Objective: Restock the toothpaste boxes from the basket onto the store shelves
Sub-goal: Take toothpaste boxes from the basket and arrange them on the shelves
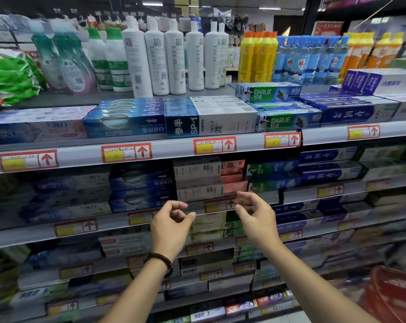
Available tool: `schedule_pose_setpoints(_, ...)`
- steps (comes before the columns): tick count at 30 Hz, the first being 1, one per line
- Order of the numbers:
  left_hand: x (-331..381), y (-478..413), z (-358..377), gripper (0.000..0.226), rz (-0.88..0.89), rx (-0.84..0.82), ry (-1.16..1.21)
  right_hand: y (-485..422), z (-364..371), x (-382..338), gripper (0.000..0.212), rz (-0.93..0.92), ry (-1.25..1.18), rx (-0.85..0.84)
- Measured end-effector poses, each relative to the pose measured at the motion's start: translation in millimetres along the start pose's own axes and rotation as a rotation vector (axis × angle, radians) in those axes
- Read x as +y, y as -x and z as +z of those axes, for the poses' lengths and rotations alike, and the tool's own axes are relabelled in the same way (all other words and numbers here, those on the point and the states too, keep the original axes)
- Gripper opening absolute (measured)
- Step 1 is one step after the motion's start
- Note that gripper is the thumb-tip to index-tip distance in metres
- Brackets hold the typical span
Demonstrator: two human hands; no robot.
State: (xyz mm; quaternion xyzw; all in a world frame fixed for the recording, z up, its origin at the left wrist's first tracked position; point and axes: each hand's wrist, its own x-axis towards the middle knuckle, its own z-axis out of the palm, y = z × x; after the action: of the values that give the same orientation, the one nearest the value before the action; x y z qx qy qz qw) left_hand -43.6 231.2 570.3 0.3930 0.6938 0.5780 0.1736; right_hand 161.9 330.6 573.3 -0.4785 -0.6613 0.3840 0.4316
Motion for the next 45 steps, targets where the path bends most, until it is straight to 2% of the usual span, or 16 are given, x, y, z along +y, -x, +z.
schedule_pose_setpoints(17,-58,23,-34,0.012,-0.054,-0.291,0.001,99,55,15,0.026,0.167,-0.038,0.051)
schedule_pose_setpoints(31,-88,103,-16,0.011,-0.193,-0.359,-0.058,168,40,42,0.021,0.248,-0.107,0.002)
schedule_pose_setpoints(45,-148,197,4,0.01,-0.372,-0.363,-0.082,237,23,130,0.019,0.403,-0.19,-0.06)
